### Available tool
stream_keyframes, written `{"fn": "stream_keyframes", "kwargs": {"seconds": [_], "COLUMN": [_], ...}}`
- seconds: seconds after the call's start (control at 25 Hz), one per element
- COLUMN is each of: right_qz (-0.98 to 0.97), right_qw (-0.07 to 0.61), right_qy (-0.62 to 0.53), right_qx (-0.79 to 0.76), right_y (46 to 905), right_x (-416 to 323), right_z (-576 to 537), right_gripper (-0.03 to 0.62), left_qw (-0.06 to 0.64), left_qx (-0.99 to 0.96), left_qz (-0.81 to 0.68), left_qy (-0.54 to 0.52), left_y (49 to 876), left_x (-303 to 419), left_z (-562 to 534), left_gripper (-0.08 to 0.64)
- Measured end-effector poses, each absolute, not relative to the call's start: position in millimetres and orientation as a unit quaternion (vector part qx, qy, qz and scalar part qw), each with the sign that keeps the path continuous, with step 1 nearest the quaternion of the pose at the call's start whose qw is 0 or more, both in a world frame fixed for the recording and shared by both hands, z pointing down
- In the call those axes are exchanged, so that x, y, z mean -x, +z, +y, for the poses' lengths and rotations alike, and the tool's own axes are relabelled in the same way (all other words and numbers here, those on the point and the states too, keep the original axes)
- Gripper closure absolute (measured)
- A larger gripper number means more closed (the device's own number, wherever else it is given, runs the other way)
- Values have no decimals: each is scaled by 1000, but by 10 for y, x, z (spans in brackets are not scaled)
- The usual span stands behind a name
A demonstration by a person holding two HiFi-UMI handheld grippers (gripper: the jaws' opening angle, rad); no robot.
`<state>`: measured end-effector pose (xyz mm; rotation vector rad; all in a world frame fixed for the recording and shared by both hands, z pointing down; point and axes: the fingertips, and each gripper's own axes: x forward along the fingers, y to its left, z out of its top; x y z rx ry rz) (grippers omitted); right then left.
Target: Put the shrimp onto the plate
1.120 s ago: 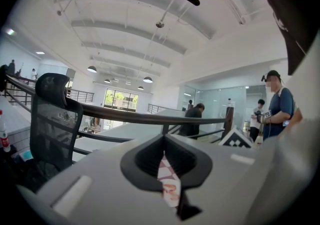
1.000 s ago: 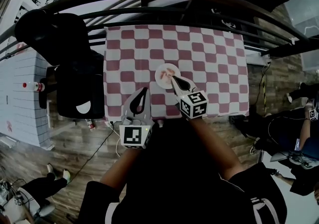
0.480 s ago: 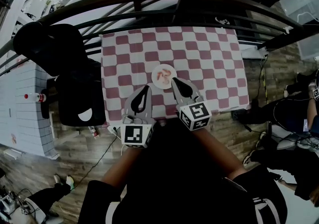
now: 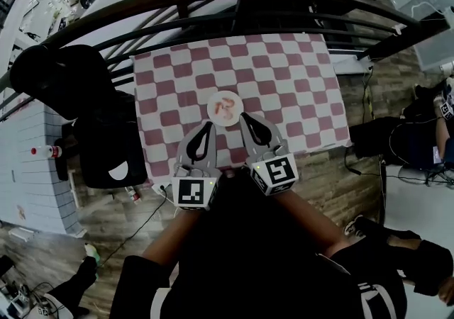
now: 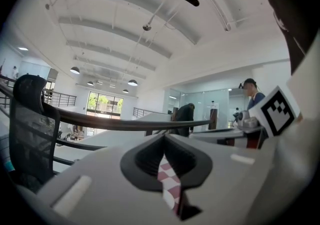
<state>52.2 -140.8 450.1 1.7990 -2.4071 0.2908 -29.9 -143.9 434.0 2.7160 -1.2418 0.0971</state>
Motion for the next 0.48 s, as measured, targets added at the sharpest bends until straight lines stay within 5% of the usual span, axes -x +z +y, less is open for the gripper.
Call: {"fn": "stream_keyframes", "kwargs": {"seconds": [0.48], "right_qz": [-785], "right_qw": [82], "right_qy": [73], "right_qx": [-610], "right_y": [4483], "right_x": [-572], "right_z": [-1397], "right_gripper": [595], "left_qw": [75], "left_qx": [-911], "left_qz": [-406], "left_qy": [19], "left_y": [4283], "left_x": [236], "left_z": [-1483], "left_gripper": [551]}}
